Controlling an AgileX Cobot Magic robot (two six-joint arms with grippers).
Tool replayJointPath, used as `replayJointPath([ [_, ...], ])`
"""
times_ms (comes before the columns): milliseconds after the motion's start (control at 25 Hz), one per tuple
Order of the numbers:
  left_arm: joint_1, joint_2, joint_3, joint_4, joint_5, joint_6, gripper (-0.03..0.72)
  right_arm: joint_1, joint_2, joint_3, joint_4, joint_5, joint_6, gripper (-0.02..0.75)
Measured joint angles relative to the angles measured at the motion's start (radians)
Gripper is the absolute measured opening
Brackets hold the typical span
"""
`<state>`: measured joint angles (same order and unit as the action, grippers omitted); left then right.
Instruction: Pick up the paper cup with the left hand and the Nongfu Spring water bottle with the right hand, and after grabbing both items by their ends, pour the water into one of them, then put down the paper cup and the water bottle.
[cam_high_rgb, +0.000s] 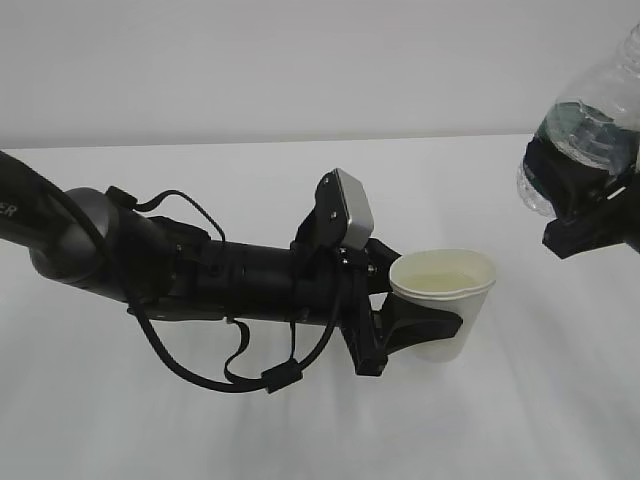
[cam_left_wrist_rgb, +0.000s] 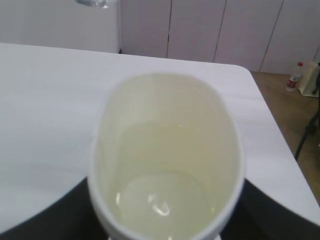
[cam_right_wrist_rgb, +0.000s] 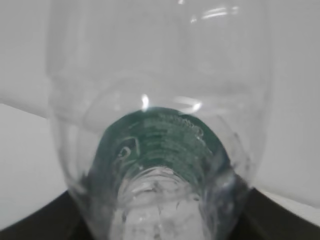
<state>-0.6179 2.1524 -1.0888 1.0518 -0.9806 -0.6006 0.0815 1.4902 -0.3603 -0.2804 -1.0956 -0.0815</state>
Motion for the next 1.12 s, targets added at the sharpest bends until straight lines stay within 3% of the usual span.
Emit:
replayJointPath([
  [400, 0.0, 0.0, 0.0, -0.013, 0.002, 0.0, 0.414, 0.0, 0.025, 0.0, 0.062, 0.077, 0.193, 0.41],
  [640, 0.0, 0.0, 0.0, -0.023, 0.002, 0.0, 0.414, 0.0, 0.118, 0.048, 0.149, -0.011, 0.215, 0.41],
  [1120, 0.0, 0.0, 0.0, -0.026, 0.0, 0.0, 0.414, 0.0, 0.297, 0.024, 0.242, -0.023, 0.22, 0.41],
])
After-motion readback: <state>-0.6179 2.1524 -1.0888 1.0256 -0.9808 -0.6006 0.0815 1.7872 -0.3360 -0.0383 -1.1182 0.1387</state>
